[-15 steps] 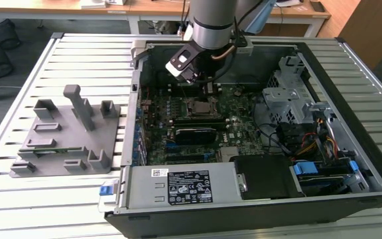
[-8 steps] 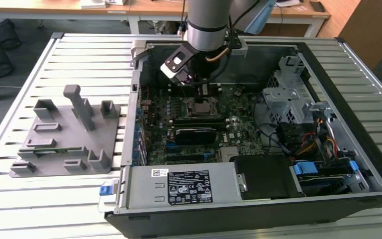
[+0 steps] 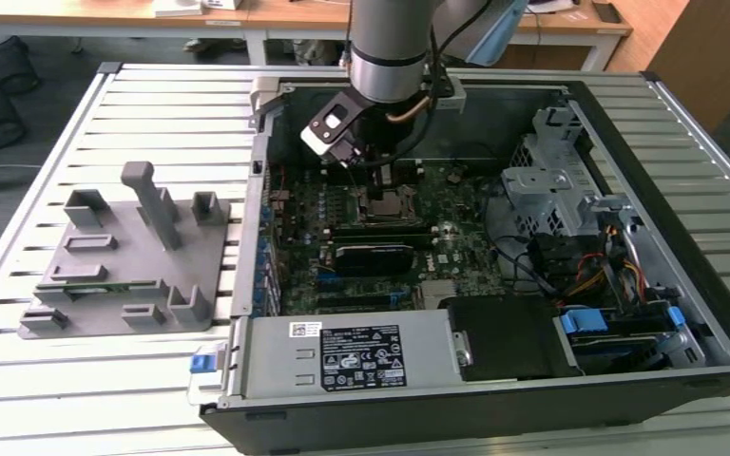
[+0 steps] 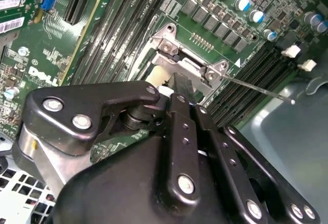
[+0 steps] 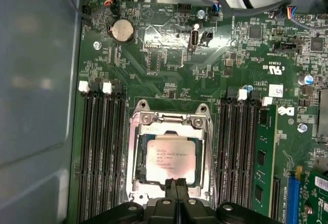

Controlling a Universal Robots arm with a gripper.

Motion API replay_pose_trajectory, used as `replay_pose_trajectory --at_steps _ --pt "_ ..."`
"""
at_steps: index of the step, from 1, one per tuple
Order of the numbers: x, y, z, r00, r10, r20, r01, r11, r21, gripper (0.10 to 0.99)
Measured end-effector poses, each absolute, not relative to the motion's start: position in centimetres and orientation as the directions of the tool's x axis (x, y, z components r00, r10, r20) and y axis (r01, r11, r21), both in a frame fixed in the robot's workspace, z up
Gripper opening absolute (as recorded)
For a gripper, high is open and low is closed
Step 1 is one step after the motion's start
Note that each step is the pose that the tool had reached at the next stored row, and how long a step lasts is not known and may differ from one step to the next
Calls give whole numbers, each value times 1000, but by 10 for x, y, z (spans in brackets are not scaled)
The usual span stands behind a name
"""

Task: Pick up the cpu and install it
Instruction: 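Close the cpu cover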

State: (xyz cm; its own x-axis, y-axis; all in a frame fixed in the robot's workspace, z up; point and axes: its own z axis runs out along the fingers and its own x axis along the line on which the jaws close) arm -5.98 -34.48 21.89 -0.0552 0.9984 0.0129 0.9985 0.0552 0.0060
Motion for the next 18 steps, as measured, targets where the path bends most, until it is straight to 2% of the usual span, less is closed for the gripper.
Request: replay_pose_trajectory --at_steps 18 --pt "-66 -342 203 -55 998 13 998 55 11 106"
